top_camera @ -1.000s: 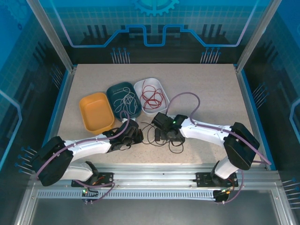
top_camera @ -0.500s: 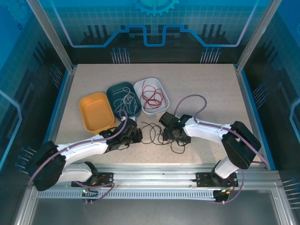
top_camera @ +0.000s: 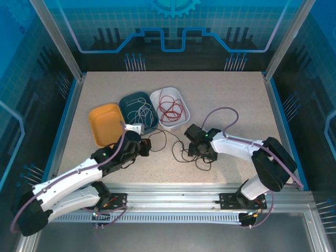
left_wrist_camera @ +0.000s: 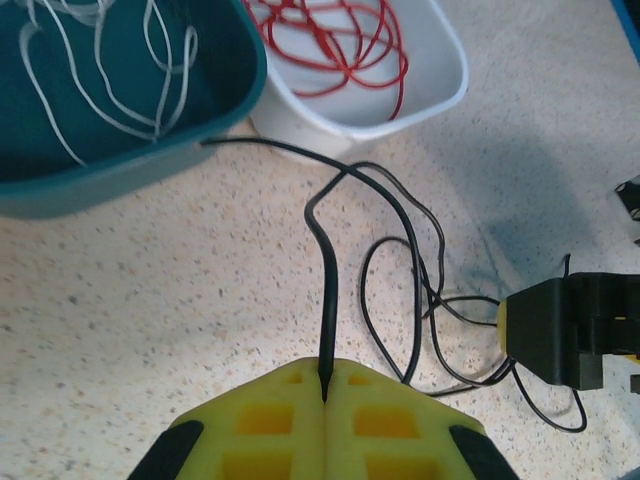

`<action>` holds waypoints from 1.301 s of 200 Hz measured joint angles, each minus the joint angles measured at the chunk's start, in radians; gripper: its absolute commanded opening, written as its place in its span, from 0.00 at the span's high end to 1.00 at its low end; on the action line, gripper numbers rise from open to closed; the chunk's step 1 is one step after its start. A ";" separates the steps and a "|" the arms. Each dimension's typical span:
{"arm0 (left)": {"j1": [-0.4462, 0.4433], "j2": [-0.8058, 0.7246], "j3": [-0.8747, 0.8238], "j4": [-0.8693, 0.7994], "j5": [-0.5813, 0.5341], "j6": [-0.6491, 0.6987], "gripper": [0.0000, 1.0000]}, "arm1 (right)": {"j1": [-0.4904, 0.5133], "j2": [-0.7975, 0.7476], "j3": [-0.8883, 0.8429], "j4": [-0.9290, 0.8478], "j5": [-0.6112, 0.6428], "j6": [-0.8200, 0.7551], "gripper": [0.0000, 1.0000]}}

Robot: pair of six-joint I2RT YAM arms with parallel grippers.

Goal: Untangle the cables

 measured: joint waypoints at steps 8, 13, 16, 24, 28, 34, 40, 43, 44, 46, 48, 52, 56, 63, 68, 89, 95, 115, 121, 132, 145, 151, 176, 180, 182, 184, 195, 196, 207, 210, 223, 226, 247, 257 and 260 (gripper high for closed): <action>0.000 -0.026 0.009 -0.012 -0.016 0.019 1.00 | -0.004 -0.005 -0.004 0.000 -0.002 -0.001 0.15; 0.000 -0.042 0.015 -0.019 -0.027 0.030 1.00 | -0.006 -0.008 -0.006 0.000 -0.003 -0.001 0.15; 0.000 -0.050 0.019 -0.023 -0.033 0.037 1.00 | -0.007 -0.010 -0.007 0.000 -0.004 -0.001 0.15; 0.000 -0.074 0.031 -0.034 -0.053 0.054 1.00 | -0.010 -0.014 -0.010 0.000 -0.007 -0.001 0.15; 0.000 -0.084 0.036 -0.039 -0.063 0.064 1.00 | -0.011 -0.016 -0.011 0.000 -0.008 -0.001 0.15; 0.000 -0.100 0.046 -0.047 -0.079 0.077 1.00 | -0.011 -0.019 -0.013 0.002 -0.008 -0.001 0.15; 0.000 -0.117 0.058 -0.060 -0.096 0.092 1.00 | -0.011 -0.022 -0.015 0.002 -0.008 -0.001 0.15; 0.000 -0.125 0.064 -0.064 -0.104 0.098 1.00 | -0.011 -0.023 -0.015 0.002 -0.008 -0.001 0.15; 0.000 -0.127 0.065 -0.066 -0.106 0.100 1.00 | -0.011 -0.024 -0.015 0.002 -0.009 -0.001 0.15; 0.002 -0.132 0.069 -0.069 -0.111 0.104 1.00 | -0.011 -0.024 -0.016 0.002 -0.009 -0.001 0.15; 0.002 -0.137 0.074 -0.072 -0.117 0.108 1.00 | -0.011 -0.025 -0.016 0.002 -0.009 -0.001 0.15; 0.004 -0.146 0.082 -0.079 -0.127 0.120 1.00 | -0.011 -0.026 -0.016 0.002 -0.010 -0.001 0.15; 0.005 -0.154 0.090 -0.084 -0.135 0.126 1.00 | -0.011 -0.027 -0.016 0.003 -0.010 -0.001 0.15; 0.011 -0.167 0.105 -0.094 -0.151 0.142 1.00 | -0.012 -0.029 -0.016 0.002 -0.011 -0.001 0.15; 0.018 -0.174 0.117 -0.103 -0.160 0.152 1.00 | -0.012 -0.030 -0.016 0.003 -0.011 -0.001 0.15; 0.066 -0.187 0.166 -0.142 -0.200 0.187 1.00 | -0.012 -0.030 -0.016 0.002 -0.011 -0.001 0.15; 0.085 -0.191 0.175 -0.147 -0.209 0.200 1.00 | -0.012 -0.030 -0.016 0.003 -0.011 -0.001 0.15; 0.152 -0.212 0.184 -0.157 -0.233 0.234 1.00 | -0.012 -0.034 -0.016 0.003 -0.011 -0.001 0.15; 0.172 -0.218 0.184 -0.158 -0.237 0.242 1.00 | -0.012 -0.036 -0.016 0.003 -0.011 -0.001 0.15; 0.215 -0.229 0.184 -0.159 -0.246 0.262 1.00 | -0.012 -0.039 -0.016 0.003 -0.011 -0.002 0.15; 0.262 -0.232 0.184 -0.153 -0.259 0.280 1.00 | -0.013 -0.040 -0.016 0.003 -0.011 -0.003 0.15; 0.282 -0.232 0.184 -0.148 -0.264 0.287 1.00 | -0.013 -0.040 -0.016 0.003 -0.011 -0.005 0.15; 0.364 -0.205 0.184 -0.128 -0.276 0.309 1.00 | -0.013 -0.040 -0.012 0.003 -0.015 -0.010 0.15; 0.378 -0.196 0.184 -0.126 -0.277 0.311 1.00 | -0.013 -0.040 -0.012 0.004 -0.015 -0.012 0.15; 0.383 -0.192 0.184 -0.124 -0.277 0.312 1.00 | -0.013 -0.040 -0.012 0.005 -0.015 -0.012 0.15; 0.389 -0.187 0.184 -0.122 -0.277 0.312 1.00 | -0.013 -0.040 -0.012 0.006 -0.015 -0.013 0.15; 0.419 -0.161 0.184 -0.115 -0.275 0.312 1.00 | -0.013 -0.040 -0.010 0.006 -0.016 -0.013 0.15; 0.421 -0.158 0.184 -0.115 -0.276 0.312 1.00 | -0.013 -0.040 -0.010 0.006 -0.016 -0.013 0.15; 0.455 -0.127 0.183 -0.111 -0.271 0.312 1.00 | -0.013 -0.040 -0.007 0.006 -0.016 -0.013 0.15; 0.463 -0.121 0.183 -0.111 -0.268 0.312 1.00 | -0.013 -0.040 -0.007 0.006 -0.016 -0.013 0.15; 0.507 -0.095 0.183 -0.106 -0.249 0.311 1.00 | -0.013 -0.040 -0.006 0.006 -0.016 -0.016 0.15; 0.518 -0.090 0.183 -0.103 -0.246 0.309 1.00 | -0.013 -0.040 -0.006 0.006 -0.016 -0.016 0.15; 0.596 -0.059 0.179 -0.087 -0.193 0.291 1.00 | -0.013 -0.040 -0.006 0.006 -0.016 -0.016 0.15; 0.636 -0.047 0.169 -0.074 -0.156 0.276 1.00 | -0.013 -0.040 -0.006 0.006 -0.018 -0.016 0.15; 0.649 -0.043 0.164 -0.071 -0.146 0.269 1.00 | -0.013 -0.040 -0.006 0.006 -0.018 -0.016 0.15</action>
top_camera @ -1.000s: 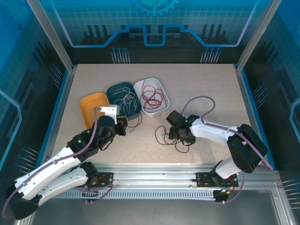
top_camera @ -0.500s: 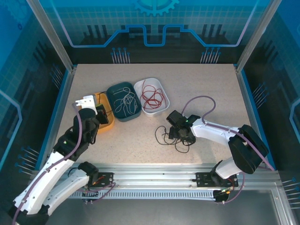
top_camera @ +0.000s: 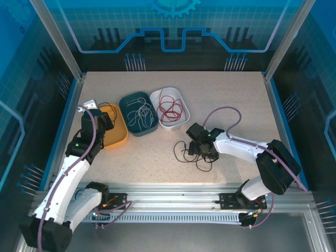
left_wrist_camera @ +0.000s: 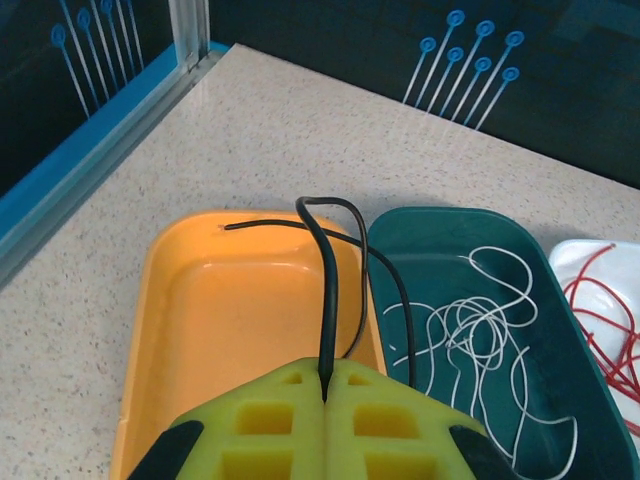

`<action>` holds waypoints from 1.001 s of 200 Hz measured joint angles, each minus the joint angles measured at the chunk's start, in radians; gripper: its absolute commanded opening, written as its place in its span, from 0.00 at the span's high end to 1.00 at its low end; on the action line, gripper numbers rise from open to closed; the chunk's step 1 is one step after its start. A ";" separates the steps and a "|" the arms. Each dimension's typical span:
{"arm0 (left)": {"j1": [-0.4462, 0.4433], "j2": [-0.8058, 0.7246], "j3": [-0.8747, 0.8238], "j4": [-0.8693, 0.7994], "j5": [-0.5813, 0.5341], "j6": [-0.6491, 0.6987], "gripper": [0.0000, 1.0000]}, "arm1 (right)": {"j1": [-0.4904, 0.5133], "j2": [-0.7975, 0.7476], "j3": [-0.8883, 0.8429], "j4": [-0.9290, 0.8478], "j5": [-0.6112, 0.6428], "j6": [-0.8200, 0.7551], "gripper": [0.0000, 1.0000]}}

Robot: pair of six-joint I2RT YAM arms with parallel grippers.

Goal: Untangle the cables

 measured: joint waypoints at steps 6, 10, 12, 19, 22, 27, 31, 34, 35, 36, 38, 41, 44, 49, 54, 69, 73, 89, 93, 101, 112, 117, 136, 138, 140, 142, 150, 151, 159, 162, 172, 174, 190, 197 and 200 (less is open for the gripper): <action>0.023 0.006 -0.010 0.008 0.024 -0.012 1.00 | 0.000 0.000 0.000 0.000 0.000 0.000 0.15; 0.039 0.011 -0.018 0.013 0.042 -0.018 1.00 | 0.000 0.000 0.000 0.000 0.000 0.000 0.15; 0.047 0.013 -0.023 0.017 0.051 -0.022 1.00 | 0.000 0.000 0.000 0.000 0.000 0.000 0.15; 0.073 0.021 -0.038 0.025 0.080 -0.038 1.00 | 0.000 0.000 0.001 0.000 0.000 0.000 0.15; 0.087 0.025 -0.046 0.030 0.095 -0.045 1.00 | 0.000 0.000 0.001 0.000 0.000 0.000 0.15; 0.104 0.031 -0.056 0.035 0.117 -0.058 1.00 | 0.000 0.000 0.001 0.000 0.000 0.000 0.15; 0.114 0.035 -0.063 0.039 0.132 -0.064 1.00 | 0.000 0.000 0.001 0.000 0.000 0.000 0.15; 0.125 0.040 -0.069 0.041 0.146 -0.072 1.00 | 0.000 0.000 0.001 0.000 0.000 0.000 0.15; 0.127 0.041 -0.071 0.042 0.148 -0.074 1.00 | 0.000 0.000 0.001 0.000 0.000 0.000 0.15; 0.130 0.043 -0.073 0.043 0.153 -0.076 1.00 | 0.000 0.000 0.001 0.000 0.000 0.000 0.15; 0.135 0.045 -0.076 0.043 0.161 -0.079 1.00 | 0.000 0.000 0.001 0.000 0.000 0.000 0.15; 0.141 0.049 -0.081 0.045 0.171 -0.087 1.00 | 0.000 0.000 0.001 0.000 0.000 0.000 0.15; 0.146 0.051 -0.085 0.047 0.180 -0.092 1.00 | 0.000 0.000 0.001 0.000 0.000 0.000 0.15; 0.154 0.058 -0.092 0.049 0.194 -0.098 1.00 | 0.000 0.000 0.001 0.000 0.000 0.000 0.15; 0.160 0.063 -0.099 0.050 0.206 -0.106 1.00 | 0.000 0.000 0.001 0.000 0.000 0.000 0.15; 0.172 0.076 -0.119 0.063 0.232 -0.124 1.00 | 0.000 0.000 0.001 0.000 -0.002 0.000 0.15; 0.174 0.080 -0.126 0.068 0.238 -0.127 1.00 | 0.000 0.000 0.001 0.000 -0.002 0.000 0.15; 0.190 0.093 -0.145 0.088 0.257 -0.142 1.00 | 0.000 0.000 0.001 0.001 -0.005 0.000 0.15; 0.193 0.097 -0.150 0.095 0.261 -0.144 1.00 | 0.000 0.000 0.001 0.002 -0.006 0.000 0.15; 0.200 0.104 -0.162 0.115 0.266 -0.150 1.00 | 0.000 0.000 0.001 0.003 -0.008 0.000 0.15; 0.206 0.112 -0.183 0.147 0.274 -0.151 1.00 | 0.000 0.000 0.001 0.003 -0.008 0.000 0.15; 0.208 0.116 -0.194 0.163 0.275 -0.152 1.00 | 0.000 0.000 0.001 0.003 -0.008 0.000 0.15; 0.217 0.139 -0.229 0.218 0.282 -0.159 1.00 | 0.000 0.000 0.002 0.003 -0.008 0.000 0.15; 0.218 0.142 -0.230 0.222 0.282 -0.160 1.00 | 0.000 0.000 0.002 0.004 -0.008 0.000 0.15; 0.219 0.145 -0.232 0.226 0.282 -0.161 1.00 | 0.000 0.000 0.002 0.004 -0.008 0.000 0.15; 0.220 0.149 -0.233 0.229 0.282 -0.162 1.00 | 0.000 0.000 0.002 0.004 -0.008 0.000 0.15; 0.225 0.164 -0.237 0.246 0.282 -0.168 1.00 | 0.000 0.000 0.003 0.004 -0.008 0.000 0.15; 0.225 0.165 -0.237 0.249 0.283 -0.168 1.00 | 0.000 0.000 0.003 0.004 -0.008 0.000 0.15; 0.230 0.182 -0.238 0.265 0.283 -0.172 1.00 | 0.000 0.000 0.005 0.004 -0.008 0.000 0.15; 0.232 0.188 -0.238 0.271 0.283 -0.172 1.00 | 0.000 0.000 0.006 0.005 -0.008 0.000 0.15; 0.237 0.207 -0.238 0.288 0.283 -0.174 0.97 | 0.000 0.000 0.006 0.007 -0.008 0.000 0.15; 0.238 0.212 -0.238 0.293 0.283 -0.174 0.96 | 0.000 0.000 0.007 0.008 -0.008 0.000 0.15; 0.243 0.243 -0.238 0.310 0.290 -0.176 0.89 | 0.000 0.000 0.007 0.010 -0.008 0.000 0.15; 0.245 0.254 -0.238 0.317 0.294 -0.179 0.82 | 0.000 0.000 0.007 0.011 -0.008 0.000 0.15; 0.246 0.258 -0.238 0.319 0.295 -0.177 0.79 | 0.000 0.000 0.007 0.011 -0.008 0.000 0.15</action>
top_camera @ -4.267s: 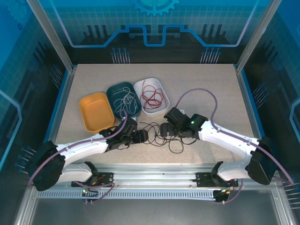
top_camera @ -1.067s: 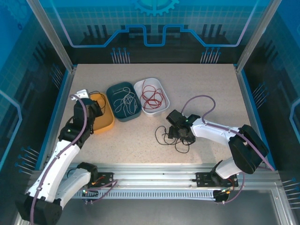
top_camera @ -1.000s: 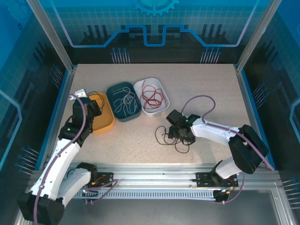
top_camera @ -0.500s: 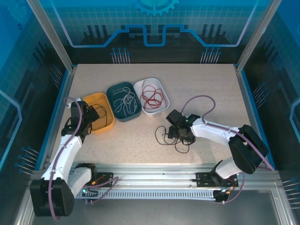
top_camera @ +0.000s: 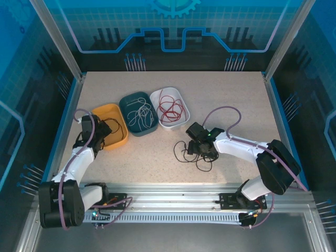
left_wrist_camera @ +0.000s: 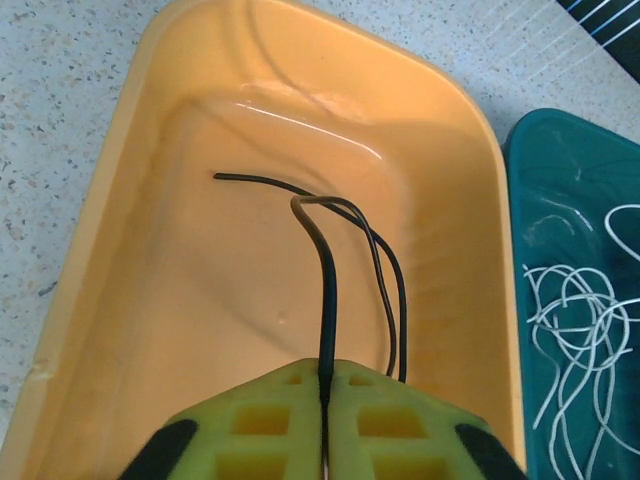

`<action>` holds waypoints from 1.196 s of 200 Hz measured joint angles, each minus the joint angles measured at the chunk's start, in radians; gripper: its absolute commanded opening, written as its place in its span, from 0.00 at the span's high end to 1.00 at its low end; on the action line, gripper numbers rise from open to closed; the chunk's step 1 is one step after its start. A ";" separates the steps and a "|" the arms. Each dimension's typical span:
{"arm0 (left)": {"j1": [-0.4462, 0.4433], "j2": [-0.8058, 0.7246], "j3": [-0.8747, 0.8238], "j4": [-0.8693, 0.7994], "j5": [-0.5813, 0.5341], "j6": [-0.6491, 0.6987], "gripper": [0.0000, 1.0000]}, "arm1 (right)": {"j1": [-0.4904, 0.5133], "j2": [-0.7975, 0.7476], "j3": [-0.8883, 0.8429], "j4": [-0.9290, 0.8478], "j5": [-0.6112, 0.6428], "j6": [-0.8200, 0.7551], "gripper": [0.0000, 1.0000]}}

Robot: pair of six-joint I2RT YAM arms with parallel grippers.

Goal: Untangle the cables

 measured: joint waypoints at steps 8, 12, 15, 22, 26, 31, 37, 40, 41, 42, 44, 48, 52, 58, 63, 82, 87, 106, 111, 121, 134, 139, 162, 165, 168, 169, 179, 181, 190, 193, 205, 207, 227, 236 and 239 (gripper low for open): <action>0.003 0.009 0.000 0.005 0.007 0.002 0.70 | 0.000 0.000 0.000 0.000 0.000 0.000 0.15; 0.004 0.011 0.000 0.007 0.008 -0.010 0.67 | 0.000 0.000 0.000 0.000 -0.001 0.000 0.15; 0.005 0.013 0.000 0.008 0.011 -0.003 0.63 | 0.000 0.000 0.000 0.000 -0.002 0.000 0.15; 0.007 0.014 0.000 0.009 0.015 -0.004 0.56 | 0.000 -0.001 0.000 0.000 -0.004 0.000 0.15; 0.009 0.014 0.000 0.010 0.018 -0.011 0.52 | 0.000 -0.001 0.000 0.000 -0.006 0.000 0.15; 0.009 0.013 0.000 0.011 0.022 -0.018 0.49 | 0.000 -0.001 0.000 0.000 -0.008 0.000 0.15; 0.011 0.012 0.000 0.010 0.026 -0.017 0.45 | 0.000 -0.003 0.000 0.000 -0.008 -0.001 0.15; 0.011 0.012 0.001 0.010 0.027 -0.014 0.43 | 0.000 -0.003 0.000 0.000 -0.008 -0.001 0.15; 0.011 0.011 0.001 0.009 0.030 -0.010 0.42 | 0.000 -0.004 0.000 0.000 -0.008 -0.001 0.15; 0.011 0.011 0.001 0.009 0.029 -0.011 0.41 | 0.000 -0.004 0.000 0.000 -0.008 -0.001 0.15; 0.011 0.011 0.001 0.009 0.031 -0.018 0.41 | 0.000 -0.005 0.000 0.000 -0.008 -0.002 0.15; 0.012 0.009 0.001 0.007 0.033 -0.012 0.39 | 0.000 -0.006 0.000 0.000 -0.009 -0.003 0.15; 0.012 0.006 0.002 0.005 0.034 -0.019 0.38 | 0.000 -0.009 0.000 0.000 -0.010 -0.004 0.14; 0.012 0.001 0.004 -0.001 0.037 -0.017 0.35 | 0.000 -0.013 0.000 0.000 -0.011 -0.004 0.14; 0.013 -0.006 0.007 -0.011 0.040 -0.011 0.33 | 0.000 -0.018 0.000 0.000 -0.011 -0.005 0.14; 0.013 -0.038 0.029 -0.048 0.048 0.002 0.26 | 0.000 -0.040 0.000 0.000 -0.011 -0.011 0.14; 0.013 -0.048 0.035 -0.056 0.050 0.004 0.24 | 0.000 -0.047 0.000 0.000 -0.011 -0.012 0.14; 0.013 -0.084 0.065 -0.092 0.066 0.010 0.16 | 0.000 -0.064 0.017 -0.001 -0.011 -0.018 0.14; 0.013 -0.093 0.074 -0.101 0.071 0.016 0.13 | 0.000 -0.069 0.021 0.000 -0.010 -0.019 0.14; 0.013 -0.111 0.093 -0.124 0.086 0.027 0.04 | 0.000 -0.081 0.028 0.002 -0.010 -0.021 0.14; 0.013 -0.129 0.116 -0.150 0.109 0.037 0.01 | 0.000 -0.096 0.031 0.002 -0.007 -0.023 0.15; 0.013 -0.137 0.123 -0.159 0.119 0.038 0.01 | 0.000 -0.101 0.032 0.000 -0.006 -0.025 0.16; 0.010 -0.172 0.146 -0.184 0.177 0.047 0.01 | 0.000 -0.124 0.038 -0.013 0.014 -0.027 0.17; 0.007 -0.178 0.147 -0.187 0.183 0.047 0.01 | 0.000 -0.128 0.039 -0.014 0.017 -0.026 0.17; 0.004 -0.184 0.147 -0.188 0.189 0.047 0.01 | 0.000 -0.131 0.040 -0.016 0.019 -0.027 0.18; 0.003 -0.185 0.147 -0.189 0.191 0.047 0.01 | 0.000 -0.133 0.040 -0.016 0.021 -0.027 0.18; -0.017 -0.205 0.147 -0.198 0.202 0.047 0.01 | 0.000 -0.145 0.040 -0.021 0.028 -0.026 0.20; -0.024 -0.210 0.147 -0.199 0.205 0.047 0.01 | 0.000 -0.148 0.040 -0.023 0.030 -0.027 0.20; -0.063 -0.229 0.147 -0.205 0.208 0.047 0.01 | 0.000 -0.157 0.040 -0.029 0.037 -0.027 0.21; -0.075 -0.234 0.147 -0.205 0.209 0.047 0.01 | 0.000 -0.159 0.040 -0.031 0.039 -0.027 0.21; -0.139 -0.255 0.147 -0.206 0.209 0.047 0.01 | 0.000 -0.167 0.041 -0.040 0.041 -0.029 0.23; -0.151 -0.258 0.147 -0.206 0.208 0.047 0.01 | 0.000 -0.167 0.041 -0.041 0.041 -0.029 0.23; -0.274 -0.274 0.147 -0.206 0.198 0.047 0.01 | 0.000 -0.169 0.043 -0.058 0.039 -0.050 0.27; -0.328 -0.274 0.147 -0.205 0.193 0.047 0.01 | 0.000 -0.168 0.049 -0.074 0.037 -0.072 0.28; -0.351 -0.274 0.147 -0.205 0.190 0.046 0.01 | 0.000 -0.168 0.052 -0.080 0.037 -0.076 0.28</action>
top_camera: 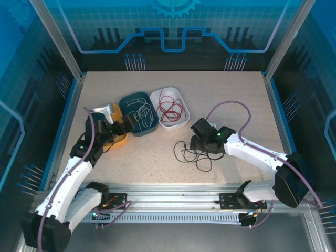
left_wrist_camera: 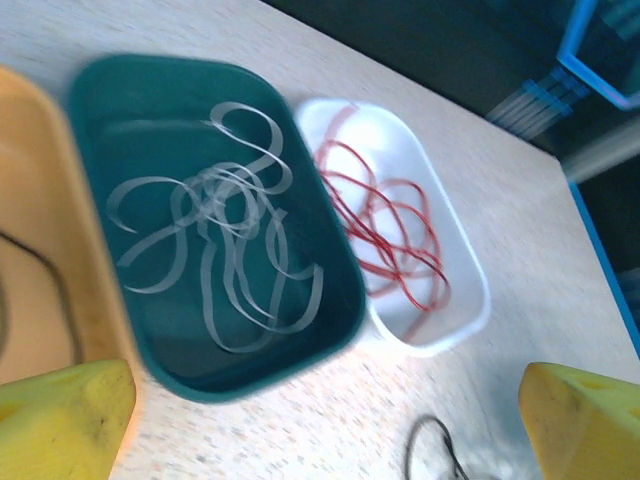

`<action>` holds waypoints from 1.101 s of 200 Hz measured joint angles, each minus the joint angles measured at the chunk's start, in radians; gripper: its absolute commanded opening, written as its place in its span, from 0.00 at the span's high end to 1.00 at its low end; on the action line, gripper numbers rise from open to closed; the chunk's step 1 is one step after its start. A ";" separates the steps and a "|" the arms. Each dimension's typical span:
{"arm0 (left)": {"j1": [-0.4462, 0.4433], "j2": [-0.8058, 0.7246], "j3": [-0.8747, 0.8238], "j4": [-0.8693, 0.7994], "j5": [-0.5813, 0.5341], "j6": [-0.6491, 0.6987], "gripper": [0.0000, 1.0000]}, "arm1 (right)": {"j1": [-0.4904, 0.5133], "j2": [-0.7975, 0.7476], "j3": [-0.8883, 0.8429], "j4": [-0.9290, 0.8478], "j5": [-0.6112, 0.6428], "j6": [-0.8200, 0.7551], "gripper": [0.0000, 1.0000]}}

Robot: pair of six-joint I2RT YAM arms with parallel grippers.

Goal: Untangle the cables

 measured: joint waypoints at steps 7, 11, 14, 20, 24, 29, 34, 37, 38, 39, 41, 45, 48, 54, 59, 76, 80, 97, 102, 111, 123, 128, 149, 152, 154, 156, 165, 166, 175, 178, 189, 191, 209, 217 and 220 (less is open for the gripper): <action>-0.036 0.000 0.000 0.000 -0.005 0.000 0.01 | 0.000 0.001 0.008 -0.013 0.000 -0.018 0.28; -0.058 0.000 0.000 0.001 -0.007 0.000 0.01 | 0.000 0.001 0.012 -0.020 0.000 -0.031 0.28; -0.073 0.000 0.000 0.002 -0.011 0.000 0.01 | 0.000 0.001 0.015 -0.026 0.001 -0.039 0.28; -0.102 0.001 0.000 0.005 -0.017 0.000 0.01 | 0.000 0.001 0.021 -0.035 0.002 -0.060 0.27; -0.118 0.003 0.000 0.009 -0.021 0.000 0.01 | 0.000 0.001 0.023 -0.040 0.001 -0.074 0.27; -0.137 0.005 0.000 0.015 -0.026 0.000 0.01 | 0.000 0.000 0.025 -0.044 0.001 -0.092 0.27; -0.154 0.010 0.000 0.020 -0.031 0.000 0.01 | 0.000 0.000 0.025 -0.047 -0.001 -0.111 0.27; -0.163 0.013 0.000 0.024 -0.032 0.000 0.01 | 0.000 0.000 0.025 -0.050 -0.002 -0.122 0.27; -0.168 0.014 0.000 0.025 -0.033 0.000 0.01 | 0.000 0.000 0.025 -0.051 -0.003 -0.125 0.27; -0.171 0.015 0.000 0.026 -0.034 0.000 0.01 | 0.000 0.000 0.025 -0.053 -0.003 -0.131 0.27; -0.177 0.018 0.000 0.029 -0.036 0.000 0.01 | 0.000 0.000 0.025 -0.055 -0.003 -0.136 0.28; -0.188 0.022 -0.001 0.034 -0.040 0.000 0.01 | 0.000 0.000 0.025 -0.061 -0.006 -0.153 0.28; -0.196 0.026 -0.001 0.038 -0.043 0.000 0.01 | 0.000 0.000 0.025 -0.065 -0.007 -0.163 0.28; -0.210 0.034 -0.001 0.044 -0.047 0.000 0.01 | 0.000 0.000 0.025 -0.073 -0.010 -0.184 0.28; -0.220 0.042 -0.001 0.049 -0.048 0.000 0.01 | 0.000 -0.002 0.025 -0.080 -0.012 -0.201 0.28; -0.254 0.074 -0.001 0.069 -0.054 0.000 0.01 | 0.000 -0.003 0.025 -0.100 -0.020 -0.249 0.28; -0.263 0.082 -0.001 0.072 -0.055 0.000 0.01 | 0.000 -0.003 0.025 -0.103 -0.022 -0.261 0.29; -0.293 0.115 0.000 0.086 -0.055 0.000 0.01 | 0.000 -0.003 0.025 -0.113 -0.021 -0.295 0.31; -0.301 0.124 0.000 0.090 -0.056 0.000 0.01 | 0.000 -0.002 0.025 -0.115 -0.021 -0.303 0.32; -0.312 0.139 0.000 0.097 -0.056 0.000 0.01 | 0.000 0.005 0.025 -0.116 -0.021 -0.320 0.33; -0.322 0.154 0.000 0.106 -0.058 0.000 0.01 | 0.000 0.025 0.026 -0.115 -0.021 -0.337 0.34; -0.326 0.159 0.000 0.108 -0.058 0.000 0.01 | 0.000 0.037 0.026 -0.115 -0.021 -0.344 0.34; -0.339 0.172 0.000 0.113 -0.058 0.000 0.01 | 0.000 0.097 0.035 -0.108 -0.025 -0.374 0.35; -0.340 0.173 0.000 0.113 -0.058 0.000 0.01 | 0.000 0.106 0.037 -0.106 -0.025 -0.379 0.36; -0.341 0.174 0.000 0.113 -0.058 0.000 0.01 | 0.000 0.113 0.040 -0.106 -0.025 -0.381 0.37; -0.342 0.175 0.000 0.113 -0.058 0.000 0.01 | 0.000 0.117 0.042 -0.106 -0.025 -0.382 0.37; -0.345 0.177 0.000 0.113 -0.058 0.000 0.01 | 0.000 0.147 0.053 -0.103 -0.025 -0.396 0.39; -0.346 0.177 0.000 0.113 -0.058 0.000 0.01 | 0.000 0.149 0.054 -0.102 -0.025 -0.396 0.40; -0.348 0.178 0.000 0.113 -0.058 0.000 0.01 | 0.000 0.171 0.063 -0.093 -0.024 -0.402 0.43; -0.348 0.178 0.000 0.113 -0.058 0.000 0.01 | 0.000 0.178 0.066 -0.091 -0.025 -0.409 0.45; -0.349 0.179 0.000 0.113 -0.058 -0.002 0.01 | 0.000 0.198 0.077 -0.081 -0.025 -0.416 0.53; -0.349 0.179 0.000 0.113 -0.058 -0.002 0.01 | 0.000 0.202 0.079 -0.079 -0.025 -0.424 0.55; -0.351 0.178 0.000 0.113 -0.065 -0.009 0.01 | 0.000 0.222 0.095 -0.063 -0.029 -0.423 0.69; -0.351 0.178 0.000 0.113 -0.069 -0.011 0.01 | 0.000 0.226 0.101 -0.060 -0.031 -0.431 0.75; -0.351 0.178 0.000 0.113 -0.070 -0.011 0.01 | 0.000 0.226 0.103 -0.059 -0.032 -0.430 0.77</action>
